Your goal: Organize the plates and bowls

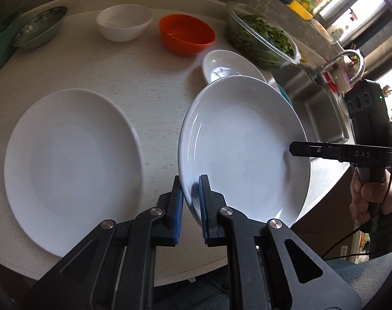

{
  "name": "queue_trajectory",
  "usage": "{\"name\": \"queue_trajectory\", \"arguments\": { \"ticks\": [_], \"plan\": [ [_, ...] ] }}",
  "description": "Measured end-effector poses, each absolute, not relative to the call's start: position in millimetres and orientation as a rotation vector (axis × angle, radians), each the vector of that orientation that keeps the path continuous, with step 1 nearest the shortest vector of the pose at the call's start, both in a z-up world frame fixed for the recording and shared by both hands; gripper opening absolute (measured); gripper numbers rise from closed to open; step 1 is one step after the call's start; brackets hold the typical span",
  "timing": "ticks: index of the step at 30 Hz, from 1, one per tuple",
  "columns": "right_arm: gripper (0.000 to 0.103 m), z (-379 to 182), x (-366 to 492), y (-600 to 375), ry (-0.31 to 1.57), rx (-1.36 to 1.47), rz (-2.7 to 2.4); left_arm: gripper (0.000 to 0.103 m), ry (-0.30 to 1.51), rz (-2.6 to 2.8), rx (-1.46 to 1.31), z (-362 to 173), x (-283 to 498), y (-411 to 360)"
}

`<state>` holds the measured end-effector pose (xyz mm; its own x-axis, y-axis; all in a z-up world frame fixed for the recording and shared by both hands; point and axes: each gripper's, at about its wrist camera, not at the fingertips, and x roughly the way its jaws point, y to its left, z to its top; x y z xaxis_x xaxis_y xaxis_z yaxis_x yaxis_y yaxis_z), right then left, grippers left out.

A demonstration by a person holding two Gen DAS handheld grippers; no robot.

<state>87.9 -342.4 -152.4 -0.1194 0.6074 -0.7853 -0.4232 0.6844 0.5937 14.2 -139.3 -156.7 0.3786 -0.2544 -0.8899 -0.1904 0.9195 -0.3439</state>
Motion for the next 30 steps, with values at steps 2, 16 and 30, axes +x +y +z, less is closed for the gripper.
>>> {"name": "queue_trajectory", "arguments": {
  "ticks": [2, 16, 30],
  "plan": [
    [0.012, -151.9, 85.8, -328.2, 1.447, 0.15, 0.904, 0.01, 1.188, -0.022, -0.44, -155.5, 4.7, -127.3],
    [0.012, -167.7, 75.1, -207.5, 1.509, 0.026, 1.044, 0.01, 1.177, 0.166, -0.542, -166.2, -53.5, -17.2],
    [0.014, -208.0, 64.3, -129.0, 1.588, -0.045, 1.052, 0.012, 1.217, 0.22, -0.579, -218.9, -80.0, 72.0]
  ]
}}
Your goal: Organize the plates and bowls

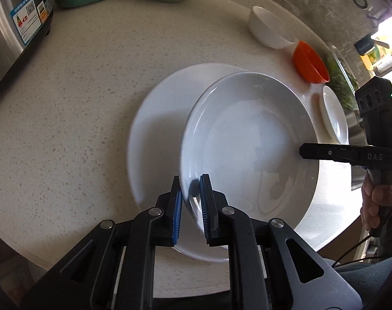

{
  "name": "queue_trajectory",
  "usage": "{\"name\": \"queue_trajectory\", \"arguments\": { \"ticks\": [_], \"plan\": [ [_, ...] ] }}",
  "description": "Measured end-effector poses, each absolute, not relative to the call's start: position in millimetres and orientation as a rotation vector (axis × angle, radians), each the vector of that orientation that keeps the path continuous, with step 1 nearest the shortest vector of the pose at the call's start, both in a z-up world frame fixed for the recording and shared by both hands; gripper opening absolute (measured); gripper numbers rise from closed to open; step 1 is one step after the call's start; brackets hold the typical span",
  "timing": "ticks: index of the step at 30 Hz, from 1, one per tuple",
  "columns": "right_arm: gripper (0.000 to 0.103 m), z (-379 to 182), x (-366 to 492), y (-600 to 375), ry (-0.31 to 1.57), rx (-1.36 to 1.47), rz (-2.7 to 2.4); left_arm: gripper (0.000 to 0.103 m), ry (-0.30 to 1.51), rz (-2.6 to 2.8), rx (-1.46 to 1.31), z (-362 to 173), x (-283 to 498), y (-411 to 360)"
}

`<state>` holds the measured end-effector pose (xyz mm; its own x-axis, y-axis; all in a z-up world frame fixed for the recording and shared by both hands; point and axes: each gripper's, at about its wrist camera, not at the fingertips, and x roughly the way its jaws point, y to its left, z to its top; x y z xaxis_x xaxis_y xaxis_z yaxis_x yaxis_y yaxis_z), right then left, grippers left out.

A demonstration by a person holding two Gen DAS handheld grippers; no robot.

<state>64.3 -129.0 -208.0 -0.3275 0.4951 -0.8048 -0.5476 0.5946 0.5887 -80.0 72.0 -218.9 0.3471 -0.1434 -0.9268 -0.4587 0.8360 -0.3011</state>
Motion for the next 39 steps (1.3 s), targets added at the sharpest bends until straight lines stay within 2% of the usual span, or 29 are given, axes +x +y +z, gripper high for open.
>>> {"name": "queue_trajectory", "arguments": {
  "ticks": [12, 25, 28, 33, 35, 39],
  "plan": [
    [0.016, -220.5, 65.4, -122.4, 1.605, -0.041, 1.009, 0.012, 1.24, 0.199, -0.542, -229.8, -73.9, 78.7],
    [0.015, -204.6, 40.5, -106.4, 1.456, -0.291, 0.927, 0.018, 1.236, 0.247, -0.406, -220.9, -63.7, 59.4],
    [0.018, -201.6, 31.4, -102.4, 1.404, -0.359, 0.903, 0.023, 1.238, 0.254, -0.354, -220.0, -60.9, 51.1],
    [0.022, -199.4, 19.9, -93.5, 1.349, -0.433, 0.863, 0.052, 1.234, 0.209, -0.304, -219.3, -58.6, 38.2],
    [0.024, -198.9, 15.6, -90.0, 1.331, -0.457, 0.852, 0.058, 1.229, 0.192, -0.286, -219.4, -56.3, 33.2],
    [0.024, -198.5, 10.6, -86.9, 1.305, -0.48, 0.83, 0.065, 1.218, 0.167, -0.266, -219.7, -56.0, 29.4]
  ]
}}
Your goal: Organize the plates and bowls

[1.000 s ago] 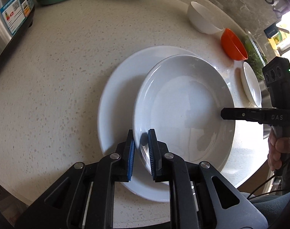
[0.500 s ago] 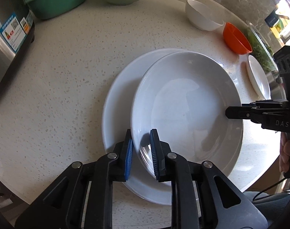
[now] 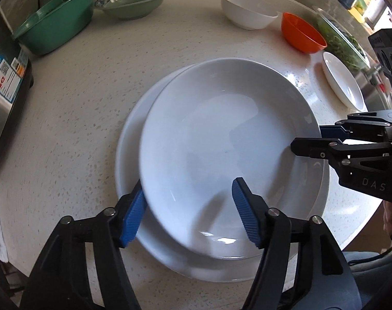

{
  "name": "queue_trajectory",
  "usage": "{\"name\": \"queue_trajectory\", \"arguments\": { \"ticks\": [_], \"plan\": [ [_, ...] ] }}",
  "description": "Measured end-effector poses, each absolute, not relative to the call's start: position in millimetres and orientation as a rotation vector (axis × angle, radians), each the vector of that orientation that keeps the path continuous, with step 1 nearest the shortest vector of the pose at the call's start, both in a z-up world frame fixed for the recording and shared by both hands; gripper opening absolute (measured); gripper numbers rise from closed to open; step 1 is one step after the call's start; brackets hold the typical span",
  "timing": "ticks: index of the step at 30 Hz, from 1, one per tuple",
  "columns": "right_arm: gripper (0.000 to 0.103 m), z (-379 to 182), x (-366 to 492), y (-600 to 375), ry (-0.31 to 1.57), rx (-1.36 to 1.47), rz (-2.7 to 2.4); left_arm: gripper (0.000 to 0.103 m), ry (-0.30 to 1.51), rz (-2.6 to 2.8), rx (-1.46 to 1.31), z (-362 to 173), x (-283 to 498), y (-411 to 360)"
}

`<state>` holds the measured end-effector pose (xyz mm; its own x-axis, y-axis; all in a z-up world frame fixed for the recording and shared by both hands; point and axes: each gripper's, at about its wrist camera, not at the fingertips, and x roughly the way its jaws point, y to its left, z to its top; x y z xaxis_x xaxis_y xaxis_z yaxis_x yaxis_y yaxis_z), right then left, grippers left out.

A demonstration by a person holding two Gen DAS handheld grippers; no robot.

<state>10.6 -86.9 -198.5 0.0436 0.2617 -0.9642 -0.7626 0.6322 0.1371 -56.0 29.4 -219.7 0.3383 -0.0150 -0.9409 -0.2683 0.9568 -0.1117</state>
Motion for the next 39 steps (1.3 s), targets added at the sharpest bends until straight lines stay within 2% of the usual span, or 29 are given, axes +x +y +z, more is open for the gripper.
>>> {"name": "queue_trajectory", "arguments": {
  "ticks": [11, 15, 20, 21, 22, 25, 27, 29, 31, 34, 39],
  "plan": [
    [0.026, -196.9, 1.4, -80.6, 1.259, -0.518, 0.764, 0.071, 1.177, 0.116, -0.252, -217.3, -56.1, 38.0],
    [0.037, -197.2, -5.1, -78.6, 1.247, -0.52, 0.757, 0.074, 1.155, 0.101, -0.265, -212.9, -59.9, 47.0],
    [0.043, -190.3, -9.2, -85.6, 1.234, -0.478, 0.739, 0.074, 1.133, 0.085, -0.266, -206.7, -64.8, 50.6],
    [0.047, -184.5, -10.0, -88.6, 1.22, -0.457, 0.735, 0.074, 1.117, 0.088, -0.27, -202.8, -66.5, 51.6],
    [0.055, -179.1, -10.2, -93.5, 1.211, -0.433, 0.732, 0.074, 1.099, 0.094, -0.279, -197.1, -68.4, 53.5],
    [0.078, -153.7, -4.4, -118.5, 1.181, -0.253, 0.761, 0.076, 0.992, 0.086, -0.356, -173.3, -75.8, 61.0],
    [0.08, -137.0, 3.8, -145.9, 1.154, -0.079, 0.807, 0.085, 0.884, 0.072, -0.433, -155.4, -80.3, 65.0],
    [0.088, -122.0, 19.3, -187.5, 1.116, 0.147, 0.849, 0.088, 0.825, 0.042, -0.514, -145.8, -78.3, 65.1],
    [0.103, -115.9, 41.0, -236.0, 1.086, 0.337, 0.83, 0.088, 0.802, 0.009, -0.617, -142.5, -68.6, 60.8],
    [0.103, -117.5, 77.3, -307.7, 1.092, 0.554, 0.807, 0.088, 0.804, -0.027, -0.715, -142.7, -47.9, 40.2],
    [0.103, -118.5, 123.8, -403.1, 1.067, 0.731, 0.815, 0.088, 0.866, -0.081, -0.844, -145.3, 3.0, -18.5]
  ]
}}
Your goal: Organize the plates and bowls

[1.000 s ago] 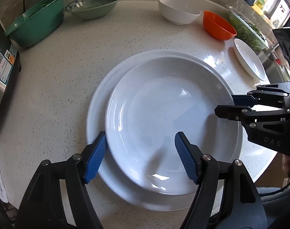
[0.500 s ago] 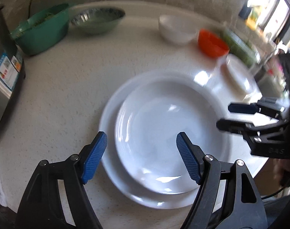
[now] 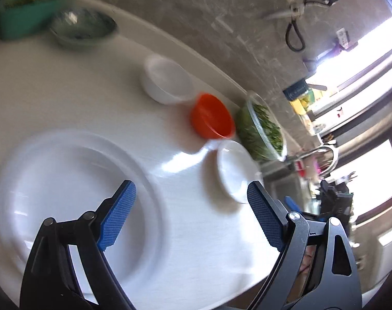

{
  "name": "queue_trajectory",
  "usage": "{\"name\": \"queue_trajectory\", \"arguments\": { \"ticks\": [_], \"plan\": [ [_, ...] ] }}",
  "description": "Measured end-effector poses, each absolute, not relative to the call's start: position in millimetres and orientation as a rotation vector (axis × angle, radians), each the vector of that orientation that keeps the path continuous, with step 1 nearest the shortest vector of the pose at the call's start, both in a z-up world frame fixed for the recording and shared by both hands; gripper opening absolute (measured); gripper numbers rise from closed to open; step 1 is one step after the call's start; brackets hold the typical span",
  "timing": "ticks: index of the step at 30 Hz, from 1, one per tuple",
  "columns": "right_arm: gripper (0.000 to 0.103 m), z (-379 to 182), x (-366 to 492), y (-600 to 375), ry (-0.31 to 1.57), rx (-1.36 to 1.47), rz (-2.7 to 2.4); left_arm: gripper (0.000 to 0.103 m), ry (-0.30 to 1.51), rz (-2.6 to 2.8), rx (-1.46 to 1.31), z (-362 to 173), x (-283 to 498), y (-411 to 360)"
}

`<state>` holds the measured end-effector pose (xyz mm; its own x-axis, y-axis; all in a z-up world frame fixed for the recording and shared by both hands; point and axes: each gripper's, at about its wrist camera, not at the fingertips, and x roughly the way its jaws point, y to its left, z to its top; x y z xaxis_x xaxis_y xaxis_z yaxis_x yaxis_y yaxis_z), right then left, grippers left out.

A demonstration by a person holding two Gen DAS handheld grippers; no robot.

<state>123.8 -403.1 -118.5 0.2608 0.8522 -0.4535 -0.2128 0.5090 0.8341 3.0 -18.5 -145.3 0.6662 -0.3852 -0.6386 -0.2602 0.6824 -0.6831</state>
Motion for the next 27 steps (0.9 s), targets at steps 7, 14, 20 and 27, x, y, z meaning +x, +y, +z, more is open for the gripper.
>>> {"name": "queue_trajectory", "arguments": {
  "ticks": [7, 14, 20, 27],
  "plan": [
    [0.103, -159.3, 188.3, -457.6, 1.222, 0.756, 0.845, 0.088, 1.025, -0.14, -0.721, -156.5, 92.5, -110.3],
    [0.101, -190.4, 222.0, -443.2, 1.299, 0.709, 0.926, 0.088, 1.121, -0.085, -0.718, -198.0, 148.0, -125.5],
    [0.091, -206.0, 238.5, -429.2, 1.34, 0.685, 0.975, 0.086, 1.153, -0.103, -0.709, -206.8, 168.6, -123.1],
    [0.059, -216.9, 247.3, -411.6, 1.404, 0.611, 0.985, 0.059, 1.235, -0.116, -0.632, -221.7, 191.7, -139.8]
  ]
}}
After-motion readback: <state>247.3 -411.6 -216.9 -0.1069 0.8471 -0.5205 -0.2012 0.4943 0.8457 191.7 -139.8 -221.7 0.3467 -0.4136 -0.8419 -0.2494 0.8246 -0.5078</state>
